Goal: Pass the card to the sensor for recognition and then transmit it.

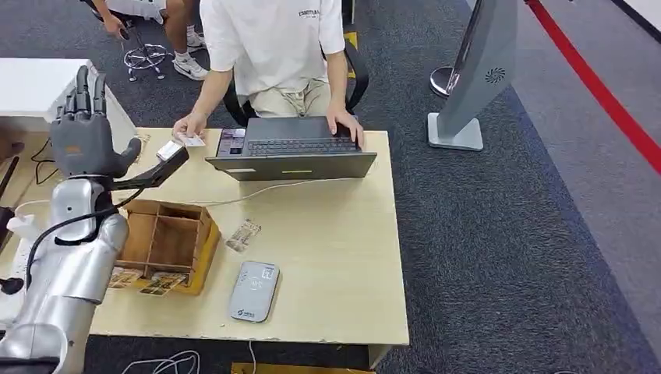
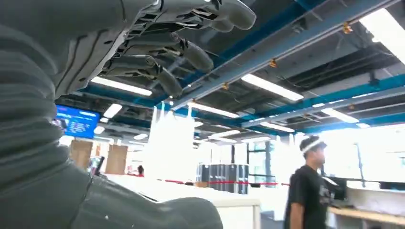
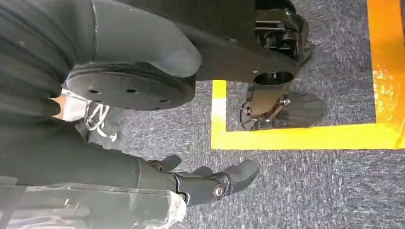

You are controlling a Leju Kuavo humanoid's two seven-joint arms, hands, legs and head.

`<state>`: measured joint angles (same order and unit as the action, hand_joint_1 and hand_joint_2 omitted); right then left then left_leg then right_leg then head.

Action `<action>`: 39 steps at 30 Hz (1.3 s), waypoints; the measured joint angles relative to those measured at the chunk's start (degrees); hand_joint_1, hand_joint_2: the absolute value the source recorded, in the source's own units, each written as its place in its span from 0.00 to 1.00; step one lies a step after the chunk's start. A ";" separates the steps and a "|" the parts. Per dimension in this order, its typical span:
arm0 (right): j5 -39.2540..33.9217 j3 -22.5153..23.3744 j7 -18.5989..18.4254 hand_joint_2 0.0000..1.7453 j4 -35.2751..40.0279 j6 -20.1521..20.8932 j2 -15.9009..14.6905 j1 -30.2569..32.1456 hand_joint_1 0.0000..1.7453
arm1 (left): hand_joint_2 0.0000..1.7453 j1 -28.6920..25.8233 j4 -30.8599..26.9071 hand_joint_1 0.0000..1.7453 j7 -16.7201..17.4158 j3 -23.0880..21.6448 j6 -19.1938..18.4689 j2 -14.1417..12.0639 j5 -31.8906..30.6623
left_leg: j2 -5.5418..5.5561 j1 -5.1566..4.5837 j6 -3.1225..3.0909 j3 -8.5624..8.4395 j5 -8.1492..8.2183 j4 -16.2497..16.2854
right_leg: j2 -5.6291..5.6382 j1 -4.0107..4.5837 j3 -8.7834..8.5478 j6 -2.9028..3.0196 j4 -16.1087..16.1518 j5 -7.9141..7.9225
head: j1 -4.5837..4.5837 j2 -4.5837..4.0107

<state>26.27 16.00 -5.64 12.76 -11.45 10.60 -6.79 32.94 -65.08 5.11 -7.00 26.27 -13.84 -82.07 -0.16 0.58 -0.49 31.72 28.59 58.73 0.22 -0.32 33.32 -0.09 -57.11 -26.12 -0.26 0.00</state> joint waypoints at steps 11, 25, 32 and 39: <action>-2.32 3.08 3.87 1.00 -0.15 -1.16 -0.28 3.18 0.00 | 1.00 -24.65 -35.43 0.00 0.99 -10.84 0.29 -7.52 -0.79 | -0.05 0.00 -0.01 0.08 0.14 -0.06 | 0.03 0.00 0.11 0.03 0.05 -0.11 | 0.00 0.00; -2.49 5.97 4.37 1.00 -0.24 -1.16 -0.42 4.09 0.00 | 1.00 -51.72 -45.45 0.00 10.12 -16.61 9.53 -15.83 -0.42 | -0.07 0.02 0.11 0.05 0.22 -0.10 | 0.01 0.01 0.09 0.16 0.04 -0.24 | 0.04 0.00; -1.77 6.08 4.09 1.00 -0.28 -1.16 -0.42 4.15 0.00 | 1.00 -55.27 -45.02 0.00 14.33 -16.76 10.93 -17.11 -0.89 | 0.00 0.04 0.11 0.09 0.21 -0.10 | -0.09 0.02 0.06 0.17 0.04 -0.24 | 0.00 0.00; -1.38 6.10 4.28 1.00 -0.28 -1.07 -0.42 4.12 0.00 | 1.00 -56.20 -41.82 0.00 16.35 -16.04 12.99 -16.81 -1.90 | 0.00 0.04 0.11 0.07 0.21 -0.10 | -0.09 0.03 0.04 0.17 0.04 -0.24 | 0.02 0.00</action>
<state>24.90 22.10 -1.36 12.48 -12.52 10.19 -2.67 -23.27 -106.90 21.46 -23.04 39.26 -30.64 -83.97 -0.16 0.63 -0.37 31.79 28.80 58.63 0.13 -0.29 33.36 0.09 -57.07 -26.36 -0.24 0.00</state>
